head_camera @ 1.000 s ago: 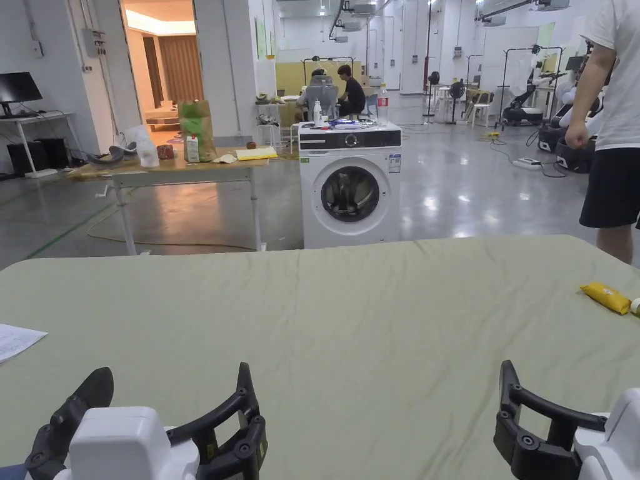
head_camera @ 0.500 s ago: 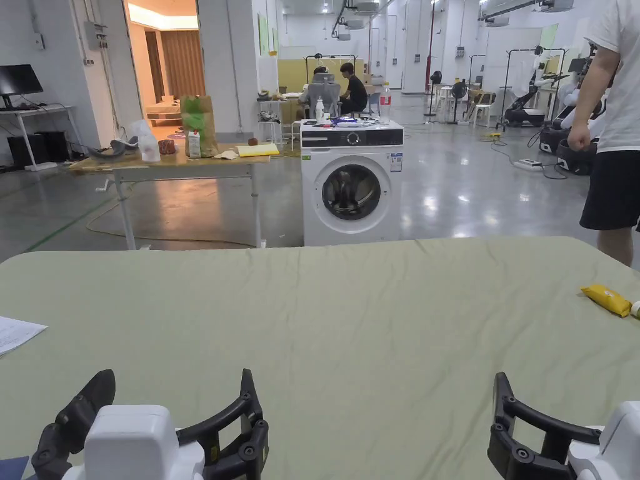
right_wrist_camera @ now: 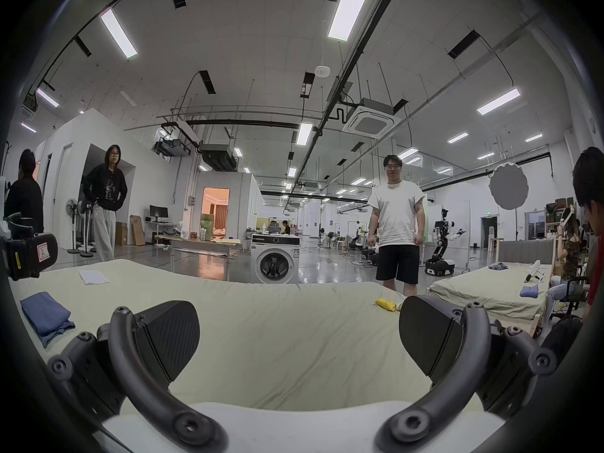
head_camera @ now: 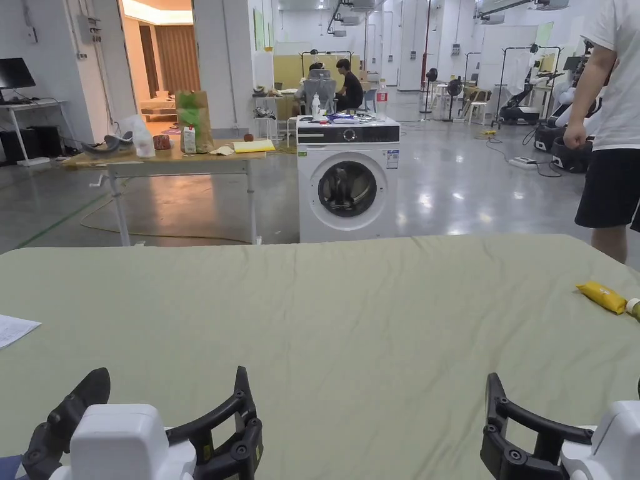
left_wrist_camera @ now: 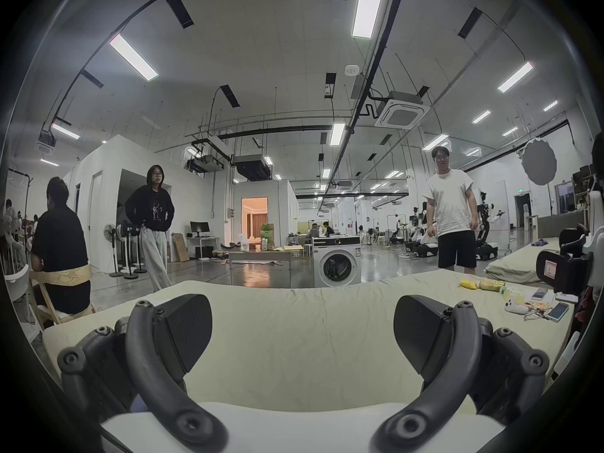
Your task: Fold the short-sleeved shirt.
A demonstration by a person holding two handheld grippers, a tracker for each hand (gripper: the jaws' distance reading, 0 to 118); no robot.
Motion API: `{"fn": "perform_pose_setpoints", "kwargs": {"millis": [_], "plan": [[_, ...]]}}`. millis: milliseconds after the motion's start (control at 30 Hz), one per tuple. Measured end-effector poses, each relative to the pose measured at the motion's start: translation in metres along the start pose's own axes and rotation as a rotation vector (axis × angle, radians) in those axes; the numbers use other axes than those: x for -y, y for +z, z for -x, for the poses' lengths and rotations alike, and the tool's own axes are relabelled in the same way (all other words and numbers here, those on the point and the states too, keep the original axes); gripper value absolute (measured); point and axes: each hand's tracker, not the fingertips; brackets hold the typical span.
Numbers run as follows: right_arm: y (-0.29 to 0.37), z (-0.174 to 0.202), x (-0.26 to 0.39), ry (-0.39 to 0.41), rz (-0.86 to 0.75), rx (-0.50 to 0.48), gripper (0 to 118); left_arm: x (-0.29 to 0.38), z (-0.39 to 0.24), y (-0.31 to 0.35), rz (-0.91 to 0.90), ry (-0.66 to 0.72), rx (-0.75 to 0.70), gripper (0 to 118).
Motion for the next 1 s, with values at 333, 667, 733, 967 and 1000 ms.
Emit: {"fn": "perform_pose_setpoints", "kwargs": {"millis": [333, 667, 733, 967, 1000], "plan": [[-0.001, 0.004, 0.001, 0.013, 0.014, -0.01, 118, -0.001, 0.006, -0.003, 0.018, 0.008, -0.031, 103], [-0.006, 0.009, 0.001, 0.023, 0.044, -0.022, 118, 0.003, 0.009, -0.012, 0.078, 0.025, -0.041, 103], [-0.007, 0.009, 0.001, 0.024, 0.05, -0.021, 118, 0.004, 0.012, -0.013, 0.083, 0.05, -0.006, 103], [-0.01, 0.012, 0.002, 0.028, 0.066, -0.024, 118, 0.004, 0.008, -0.017, 0.103, 0.019, -0.049, 103], [-0.011, 0.012, 0.003, 0.03, 0.07, -0.025, 118, 0.004, 0.005, -0.017, 0.097, 0.019, -0.091, 103]]}}
